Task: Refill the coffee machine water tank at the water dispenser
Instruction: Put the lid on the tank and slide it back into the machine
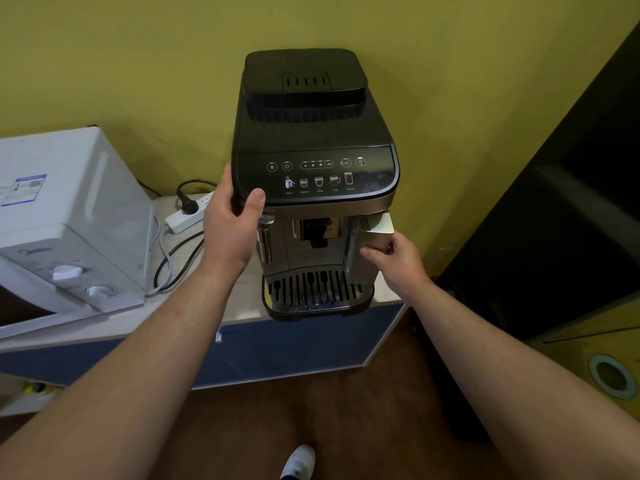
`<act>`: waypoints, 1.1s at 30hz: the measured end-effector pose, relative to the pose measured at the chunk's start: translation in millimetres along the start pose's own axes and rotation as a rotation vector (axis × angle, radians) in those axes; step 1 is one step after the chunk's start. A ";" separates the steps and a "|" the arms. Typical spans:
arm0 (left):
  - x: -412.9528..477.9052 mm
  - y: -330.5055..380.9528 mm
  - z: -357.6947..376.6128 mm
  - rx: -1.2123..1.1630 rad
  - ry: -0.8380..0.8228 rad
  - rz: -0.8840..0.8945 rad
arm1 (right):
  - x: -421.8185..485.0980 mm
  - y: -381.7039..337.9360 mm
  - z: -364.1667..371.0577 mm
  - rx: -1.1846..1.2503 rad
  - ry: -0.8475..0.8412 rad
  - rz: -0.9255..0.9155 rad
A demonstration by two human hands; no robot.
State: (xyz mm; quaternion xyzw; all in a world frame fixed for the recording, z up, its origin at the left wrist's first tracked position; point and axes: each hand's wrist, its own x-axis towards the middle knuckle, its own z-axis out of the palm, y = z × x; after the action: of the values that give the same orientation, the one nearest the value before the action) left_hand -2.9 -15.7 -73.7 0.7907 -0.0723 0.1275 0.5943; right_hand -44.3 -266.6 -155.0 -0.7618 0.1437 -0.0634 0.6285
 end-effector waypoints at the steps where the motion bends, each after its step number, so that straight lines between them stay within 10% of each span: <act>1: -0.2 0.6 0.4 0.000 -0.002 0.002 | 2.6 -0.8 0.8 -0.004 0.000 0.000; 33: 3.0 -7.4 0.4 -0.020 0.014 -0.048 | 49.5 0.3 10.9 -0.023 0.014 -0.007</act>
State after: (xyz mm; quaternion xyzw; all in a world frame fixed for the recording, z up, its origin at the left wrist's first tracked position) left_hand 2.1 -13.8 -79.7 0.7855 -0.0502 0.1181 0.6055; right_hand 5.8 -271.3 -161.6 -0.7690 0.1462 -0.0694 0.6184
